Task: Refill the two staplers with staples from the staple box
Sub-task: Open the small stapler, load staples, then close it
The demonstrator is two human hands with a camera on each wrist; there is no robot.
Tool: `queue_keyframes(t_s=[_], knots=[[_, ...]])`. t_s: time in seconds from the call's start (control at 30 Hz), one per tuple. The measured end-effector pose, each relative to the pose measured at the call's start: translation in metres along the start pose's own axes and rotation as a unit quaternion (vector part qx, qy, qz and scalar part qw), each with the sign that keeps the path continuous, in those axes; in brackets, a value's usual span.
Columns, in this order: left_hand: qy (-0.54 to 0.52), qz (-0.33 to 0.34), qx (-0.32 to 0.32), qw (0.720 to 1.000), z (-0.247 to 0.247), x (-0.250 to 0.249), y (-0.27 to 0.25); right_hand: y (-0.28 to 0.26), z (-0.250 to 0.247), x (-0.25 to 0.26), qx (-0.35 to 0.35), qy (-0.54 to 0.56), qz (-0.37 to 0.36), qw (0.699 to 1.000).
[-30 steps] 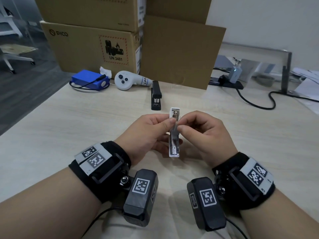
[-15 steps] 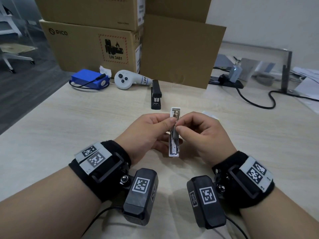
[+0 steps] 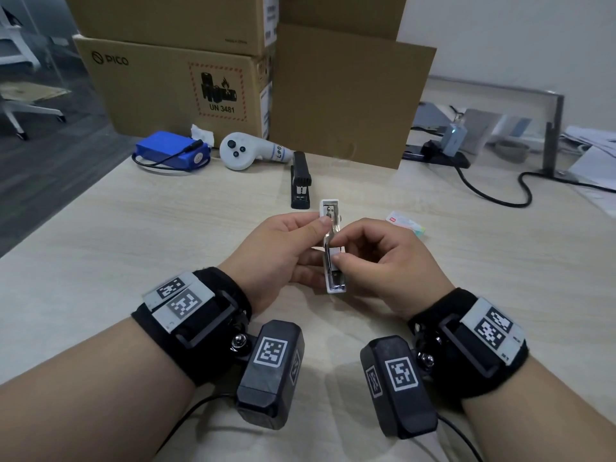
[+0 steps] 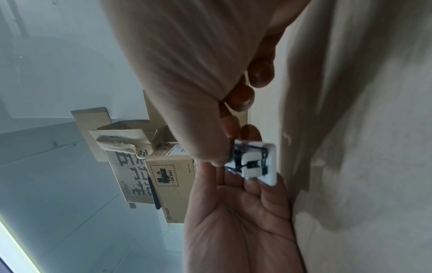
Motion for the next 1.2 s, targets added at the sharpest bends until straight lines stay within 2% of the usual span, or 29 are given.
queue_keyframes(t_s=[0.47, 0.6, 0.77, 0.9, 1.0, 1.2], knots=[[-0.03, 0.009, -0.021, 0.999, -0.002, -0.003, -0.002, -0.002, 0.0, 0.005, -0.001, -0.006, -0.008, 1.0], [-0.08, 0.027, -0.05, 0.995, -0.008, -0.007, -0.004, -0.002, -0.001, -0.004, 0.004, 0.033, 0.023, 0.999], [-0.132, 0.053, -0.102, 0.985, -0.022, -0.008, -0.006, 0.0, 0.001, -0.02, 0.025, 0.0, 0.077, 0.997], [-0.132, 0.06, -0.09, 0.985, -0.022, -0.007, -0.005, -0.002, -0.005, -0.022, -0.016, 0.046, 0.073, 0.996], [-0.123, 0.071, -0.086, 0.986, -0.023, -0.008, -0.004, -0.002, 0.001, -0.022, 0.001, 0.139, 0.065, 0.988], [-0.073, 0.066, -0.066, 0.993, -0.02, -0.007, -0.002, -0.001, -0.002, -0.018, -0.009, 0.139, 0.058, 0.989]])
Point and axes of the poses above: each hand's wrist, its own y-axis towards the middle knuckle, its own z-axis out of the palm, x = y × z, the point moved 10 cm from there along y, towards the middle knuckle, and after that the axes turned 15 degrees about x, right-handed, at the moved point
